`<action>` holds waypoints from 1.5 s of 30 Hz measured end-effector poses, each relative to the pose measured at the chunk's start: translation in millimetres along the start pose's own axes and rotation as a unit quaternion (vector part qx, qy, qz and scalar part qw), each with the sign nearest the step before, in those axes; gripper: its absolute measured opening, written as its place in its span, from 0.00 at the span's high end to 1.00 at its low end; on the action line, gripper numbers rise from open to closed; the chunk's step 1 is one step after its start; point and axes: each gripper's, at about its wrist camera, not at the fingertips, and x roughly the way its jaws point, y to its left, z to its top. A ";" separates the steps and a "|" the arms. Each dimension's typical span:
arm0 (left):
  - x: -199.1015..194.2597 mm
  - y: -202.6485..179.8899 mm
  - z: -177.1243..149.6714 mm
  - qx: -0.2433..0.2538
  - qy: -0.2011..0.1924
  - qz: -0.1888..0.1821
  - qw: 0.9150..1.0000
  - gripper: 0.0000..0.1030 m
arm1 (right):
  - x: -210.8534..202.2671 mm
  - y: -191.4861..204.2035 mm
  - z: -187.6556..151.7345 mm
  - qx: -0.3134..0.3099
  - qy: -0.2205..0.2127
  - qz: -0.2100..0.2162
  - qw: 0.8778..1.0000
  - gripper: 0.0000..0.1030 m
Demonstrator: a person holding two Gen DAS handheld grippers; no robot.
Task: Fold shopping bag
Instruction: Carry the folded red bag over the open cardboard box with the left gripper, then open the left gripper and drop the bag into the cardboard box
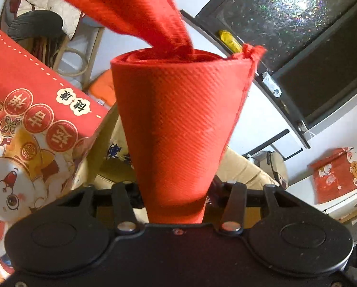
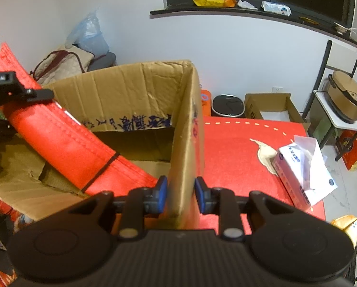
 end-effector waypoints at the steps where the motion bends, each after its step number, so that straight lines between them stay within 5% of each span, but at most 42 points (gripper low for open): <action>1: 1.5 -1.4 1.3 0.005 0.000 0.002 1.000 0.54 | 0.1 0.0 -0.1 0.002 -0.001 -0.001 1.000 0.77; 14: 22.2 -24.5 12.6 0.063 0.005 0.042 0.997 0.49 | -0.2 0.4 -2.1 0.006 -0.005 -0.004 1.000 0.77; 19: 20.2 -42.2 14.8 0.100 0.024 0.027 0.994 0.14 | 0.9 -0.4 -1.1 0.019 -0.007 -0.005 1.000 0.77; 24: -0.9 -63.0 19.3 0.147 0.017 0.033 0.988 0.01 | 1.8 4.0 -1.4 0.029 -0.008 -0.017 0.999 0.77; 35: -71.6 -77.1 26.3 0.214 -0.025 0.032 0.976 0.00 | 3.6 11.4 -0.7 0.041 -0.007 -0.041 0.998 0.76; 41: -87.5 -68.7 -13.3 0.235 -0.014 0.016 0.972 0.00 | 5.1 11.7 -2.3 0.046 -0.008 -0.045 0.998 0.75; 45: -95.6 -68.6 -49.5 0.295 -0.023 0.018 0.955 0.00 | 6.1 13.1 -3.2 0.041 -0.008 -0.048 0.998 0.75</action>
